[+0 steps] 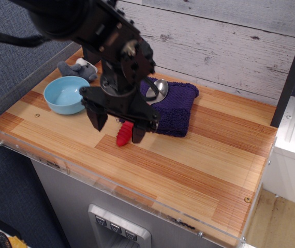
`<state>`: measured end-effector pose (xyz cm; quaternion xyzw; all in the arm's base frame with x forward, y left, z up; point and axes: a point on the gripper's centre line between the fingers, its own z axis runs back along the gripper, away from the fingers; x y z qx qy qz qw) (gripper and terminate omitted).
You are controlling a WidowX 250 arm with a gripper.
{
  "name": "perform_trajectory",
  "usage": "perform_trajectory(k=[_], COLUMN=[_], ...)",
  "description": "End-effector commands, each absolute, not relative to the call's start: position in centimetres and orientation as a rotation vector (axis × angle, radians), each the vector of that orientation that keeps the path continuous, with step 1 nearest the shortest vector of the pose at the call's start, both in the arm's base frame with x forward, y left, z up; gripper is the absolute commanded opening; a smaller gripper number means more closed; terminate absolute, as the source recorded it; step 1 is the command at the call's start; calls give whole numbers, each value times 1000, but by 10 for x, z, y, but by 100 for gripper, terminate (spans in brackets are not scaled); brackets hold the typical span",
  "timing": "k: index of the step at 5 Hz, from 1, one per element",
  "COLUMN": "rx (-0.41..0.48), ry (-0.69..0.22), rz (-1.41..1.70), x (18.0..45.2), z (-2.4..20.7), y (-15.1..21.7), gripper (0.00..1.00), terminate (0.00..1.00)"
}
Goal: Put the red spoon on the right side of the purple cloth
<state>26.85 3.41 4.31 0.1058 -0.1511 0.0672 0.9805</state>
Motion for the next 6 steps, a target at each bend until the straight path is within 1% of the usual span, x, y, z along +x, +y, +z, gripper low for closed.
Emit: perform_trajectory(k=[1, 2, 4, 5, 6], rx=[217, 214, 216, 207, 205], ry=[-306, -287, -285, -282, -280], rz=[124, 120, 125, 123, 116], x=[279, 283, 290, 286, 284], z=[30, 20, 13, 10, 9], y=[34, 36, 45, 46, 44], gripper=[100, 100, 100, 0, 0], terminate=[0, 0, 0, 0, 0])
